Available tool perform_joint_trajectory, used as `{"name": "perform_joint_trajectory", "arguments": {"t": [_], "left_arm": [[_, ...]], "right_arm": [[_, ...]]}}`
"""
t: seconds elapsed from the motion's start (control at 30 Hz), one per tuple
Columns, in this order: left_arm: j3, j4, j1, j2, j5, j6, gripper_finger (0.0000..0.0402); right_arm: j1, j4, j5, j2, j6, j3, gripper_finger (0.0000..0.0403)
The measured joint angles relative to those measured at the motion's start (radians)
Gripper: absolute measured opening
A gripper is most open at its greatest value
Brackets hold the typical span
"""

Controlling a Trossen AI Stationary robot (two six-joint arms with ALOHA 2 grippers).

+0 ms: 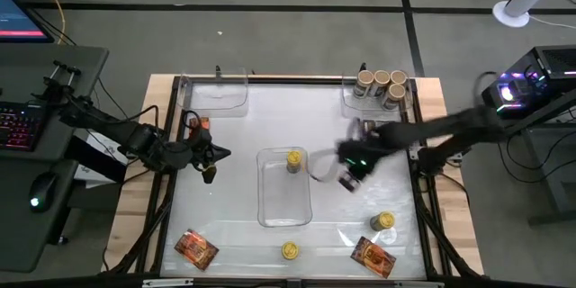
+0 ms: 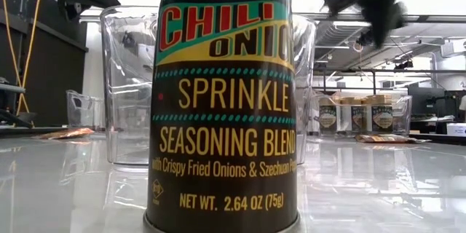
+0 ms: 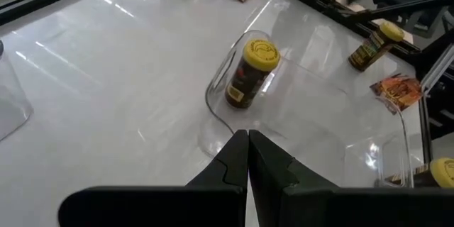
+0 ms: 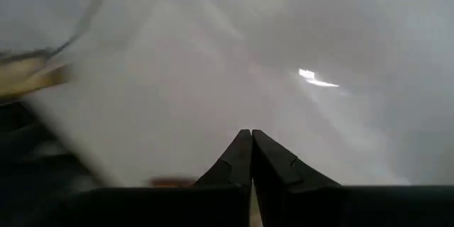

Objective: Sort spices by type
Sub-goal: Put the right yellow seasoning bottle into the transparent bin aligned with the other yellow seasoning bottle

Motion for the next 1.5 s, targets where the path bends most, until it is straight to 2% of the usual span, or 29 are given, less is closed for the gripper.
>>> {"name": "perform_joint_trajectory", "arguments": {"t": [0.1,0.2,0.27,0.37,0.43,0.57,0.67,0.77,0.87,0.97,1.1,1.33,1.4,1.5], "left_arm": [[0.0,0.004,0.0,0.0,-0.004,0.0,0.0],[0.0,0.006,0.0,0.0,-0.01,0.0,0.0],[0.0,0.005,0.0,0.0,-0.01,0.0,0.0],[0.0,0.005,0.0,0.0,-0.011,-0.001,0.0],[0.0,0.005,0.0,0.0,-0.011,-0.002,0.0],[0.0,0.005,0.0,0.0,-0.011,-0.017,0.0],[0.0,0.005,0.0,0.0,-0.011,-0.024,0.0],[0.0,0.005,0.0,0.0,-0.012,-0.029,0.0],[0.0,0.005,0.0,0.0,-0.012,-0.029,0.0],[0.0,0.005,0.0,0.0,-0.012,-0.029,0.0],[0.0,0.004,0.0,0.0,-0.012,-0.028,0.0],[0.0,0.005,0.0,0.0,-0.01,-0.029,0.0],[0.0,0.005,0.0,0.0,-0.009,-0.032,0.0],[0.0,0.005,0.0,0.0,-0.006,-0.042,0.0]], "right_arm": [[0.168,0.202,0.047,-0.187,0.261,-0.135,0.0],[0.316,0.361,0.197,-0.31,0.44,-0.202,0.0],[0.39,0.431,0.271,-0.345,0.497,-0.211,0.0],[0.452,0.433,0.271,-0.329,0.527,-0.172,0.0],[0.471,0.379,0.215,-0.278,0.529,-0.108,0.0],[0.507,0.101,0.11,-0.121,0.48,0.077,0.0],[0.556,-0.057,0.102,-0.013,0.443,0.195,0.0],[0.598,-0.164,0.101,0.069,0.446,0.252,0.0],[0.605,-0.262,0.031,0.116,0.54,0.259,0.0015],[0.603,-0.326,-0.065,0.133,0.555,0.246,0.0061],[0.594,-0.342,-0.13,0.127,0.555,0.223,0.0155],[0.591,-0.405,-0.125,0.125,0.535,0.22,0.0327],[0.591,-0.383,-0.111,0.125,0.532,0.22,0.0358],[0.597,-0.306,-0.097,0.125,0.532,0.22,0.0384]]}}
